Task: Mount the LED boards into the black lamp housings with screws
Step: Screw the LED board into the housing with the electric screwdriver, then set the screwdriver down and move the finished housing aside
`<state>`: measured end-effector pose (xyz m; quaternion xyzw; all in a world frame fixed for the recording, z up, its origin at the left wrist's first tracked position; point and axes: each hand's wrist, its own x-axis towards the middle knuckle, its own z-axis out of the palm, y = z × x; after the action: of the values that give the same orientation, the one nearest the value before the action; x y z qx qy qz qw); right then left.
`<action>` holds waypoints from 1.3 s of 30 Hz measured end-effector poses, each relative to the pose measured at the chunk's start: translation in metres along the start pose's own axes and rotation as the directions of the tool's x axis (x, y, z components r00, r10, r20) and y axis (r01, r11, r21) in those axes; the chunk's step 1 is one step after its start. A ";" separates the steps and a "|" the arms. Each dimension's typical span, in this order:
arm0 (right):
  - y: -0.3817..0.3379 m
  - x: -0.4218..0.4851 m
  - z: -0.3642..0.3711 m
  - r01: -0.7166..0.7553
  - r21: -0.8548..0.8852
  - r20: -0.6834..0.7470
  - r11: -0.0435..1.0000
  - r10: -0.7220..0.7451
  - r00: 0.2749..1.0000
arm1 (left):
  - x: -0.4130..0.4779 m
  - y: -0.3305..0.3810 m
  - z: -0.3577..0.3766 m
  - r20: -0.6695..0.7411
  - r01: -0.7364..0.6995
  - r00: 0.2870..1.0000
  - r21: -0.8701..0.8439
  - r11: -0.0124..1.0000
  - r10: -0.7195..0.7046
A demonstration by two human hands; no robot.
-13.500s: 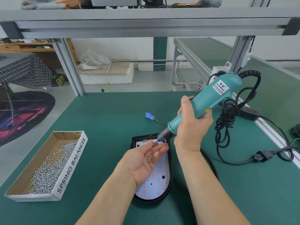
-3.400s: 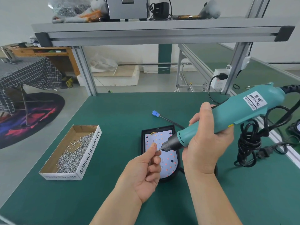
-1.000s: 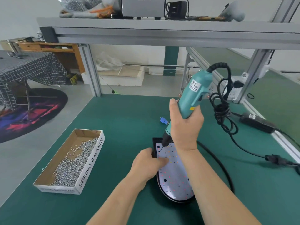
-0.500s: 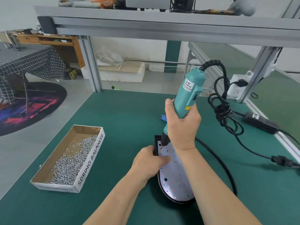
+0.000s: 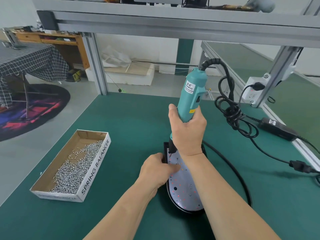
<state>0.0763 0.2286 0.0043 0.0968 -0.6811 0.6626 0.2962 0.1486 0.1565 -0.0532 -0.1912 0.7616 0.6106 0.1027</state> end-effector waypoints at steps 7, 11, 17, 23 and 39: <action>-0.002 -0.003 -0.003 -0.036 0.005 -0.036 0.999 0.036 0.999 | -0.002 0.000 -0.001 0.005 -0.004 1.000 0.007 1.000 0.004; -0.019 0.000 -0.013 -0.031 0.055 -0.054 0.998 0.034 0.998 | -0.003 0.003 -0.003 0.032 0.002 0.999 0.011 1.000 -0.003; -0.023 0.040 -0.066 -0.143 0.009 -0.243 0.990 0.141 0.960 | -0.004 0.003 -0.005 0.046 -0.019 0.999 0.033 0.999 0.017; 0.019 0.065 -0.161 -0.370 -0.600 -0.200 0.710 0.315 0.928 | -0.002 0.000 -0.006 0.040 -0.039 0.998 0.031 0.999 0.038; 0.047 0.037 -0.222 -0.033 -0.986 0.000 0.163 0.202 0.979 | -0.001 -0.008 -0.006 -0.005 -0.072 0.997 0.055 0.996 0.072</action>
<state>0.0829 0.4564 -0.0272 -0.1259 -0.9700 0.0824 0.1910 0.1528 0.1490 -0.0584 -0.1628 0.7847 0.5923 0.0832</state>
